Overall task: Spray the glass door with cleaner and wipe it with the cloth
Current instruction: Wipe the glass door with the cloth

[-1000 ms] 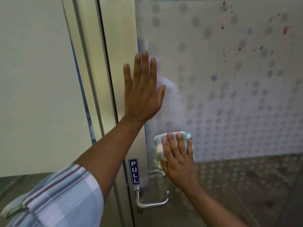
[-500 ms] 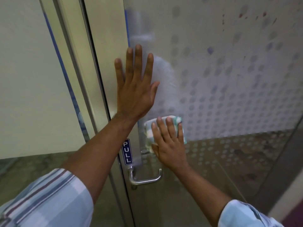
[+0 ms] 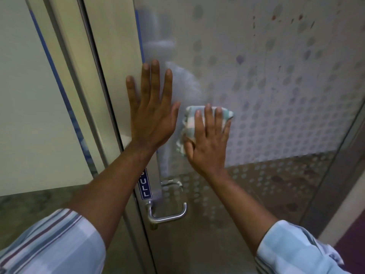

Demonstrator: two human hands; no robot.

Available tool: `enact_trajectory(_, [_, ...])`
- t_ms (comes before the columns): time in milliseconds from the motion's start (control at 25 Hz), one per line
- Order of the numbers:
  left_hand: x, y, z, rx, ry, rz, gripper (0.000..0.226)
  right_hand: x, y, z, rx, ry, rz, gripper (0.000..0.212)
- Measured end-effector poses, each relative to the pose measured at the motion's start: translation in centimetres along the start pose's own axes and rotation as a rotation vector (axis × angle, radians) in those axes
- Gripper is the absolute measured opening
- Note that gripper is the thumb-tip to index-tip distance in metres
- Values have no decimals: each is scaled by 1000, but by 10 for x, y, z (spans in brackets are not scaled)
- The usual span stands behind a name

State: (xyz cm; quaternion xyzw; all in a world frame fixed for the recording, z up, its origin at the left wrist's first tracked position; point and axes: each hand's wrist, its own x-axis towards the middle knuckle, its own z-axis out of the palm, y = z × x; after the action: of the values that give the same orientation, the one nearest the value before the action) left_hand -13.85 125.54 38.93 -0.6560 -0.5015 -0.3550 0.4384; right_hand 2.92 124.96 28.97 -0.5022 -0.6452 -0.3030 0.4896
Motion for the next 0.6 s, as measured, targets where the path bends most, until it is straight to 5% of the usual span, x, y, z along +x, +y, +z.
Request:
enact_trajectory(120, [-2,-2,1,-5,-7,11,79,-48,19,2,-53,-90,-208,74])
enact_trajectory(480, [0,0,4,2,5,1,78,58,86,-32,-4,145,200,76])
enact_trajectory(600, [0,5,5,0,16,-19,82,61,60,-33,-20,87,-25,79])
